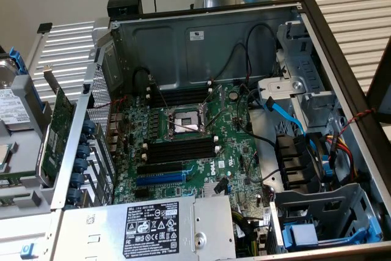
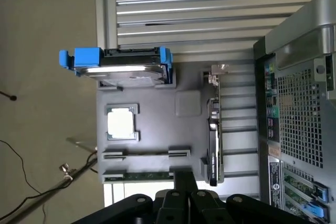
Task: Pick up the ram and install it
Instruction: 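Reach for the ram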
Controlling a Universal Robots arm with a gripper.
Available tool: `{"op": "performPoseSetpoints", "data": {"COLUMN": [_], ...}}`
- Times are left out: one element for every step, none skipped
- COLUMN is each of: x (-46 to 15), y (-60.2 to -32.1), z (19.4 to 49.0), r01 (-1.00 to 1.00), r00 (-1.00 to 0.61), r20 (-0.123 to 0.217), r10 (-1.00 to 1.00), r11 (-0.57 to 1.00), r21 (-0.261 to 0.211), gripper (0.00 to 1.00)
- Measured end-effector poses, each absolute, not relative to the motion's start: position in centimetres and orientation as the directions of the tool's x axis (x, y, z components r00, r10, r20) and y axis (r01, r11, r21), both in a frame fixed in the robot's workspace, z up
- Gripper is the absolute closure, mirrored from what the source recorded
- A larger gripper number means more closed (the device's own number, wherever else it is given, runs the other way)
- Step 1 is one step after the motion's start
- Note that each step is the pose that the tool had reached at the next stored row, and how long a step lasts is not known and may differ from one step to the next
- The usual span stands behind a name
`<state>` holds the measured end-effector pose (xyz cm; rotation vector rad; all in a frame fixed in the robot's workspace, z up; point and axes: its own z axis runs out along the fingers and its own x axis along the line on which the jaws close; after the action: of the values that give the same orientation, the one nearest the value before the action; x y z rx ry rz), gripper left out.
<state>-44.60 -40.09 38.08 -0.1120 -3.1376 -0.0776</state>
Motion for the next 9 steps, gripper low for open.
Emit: {"op": "performPoseSetpoints", "data": {"x": [-44.8, -45.1, -45.3, -45.6, -45.9, -46.1, -46.3, -46.4, -46.5], "y": [-40.1, -40.1, -40.2, -40.2, -40.2, -40.2, -40.2, -40.3, -40.3], "z": [38.1, 38.0, 38.0, 38.0, 38.0, 37.9, 37.9, 37.9, 37.9], "r01": [0.071, 0.071, 0.071, 0.071, 0.071, 0.071, 0.071, 0.071, 0.071], "r00": [-0.997, -0.997, -0.997, -0.997, -0.997, -0.997, -0.997, -0.997, -0.997], "r20": [0.003, 0.003, 0.003, 0.003, 0.003, 0.003, 0.003, 0.003, 0.003], "r10": [0.071, 0.071, 0.071, 0.071, 0.071, 0.071, 0.071, 0.071, 0.071], "r11": [0.996, 0.996, 0.996, 0.996, 0.996, 0.996, 0.996, 0.996, 0.996], "r21": [0.049, 0.049, 0.049, 0.049, 0.049, 0.049, 0.049, 0.049, 0.05], "gripper": [0.89, 0.89, 0.89, 0.89, 0.89, 0.89, 0.89, 0.89, 0.89]}}
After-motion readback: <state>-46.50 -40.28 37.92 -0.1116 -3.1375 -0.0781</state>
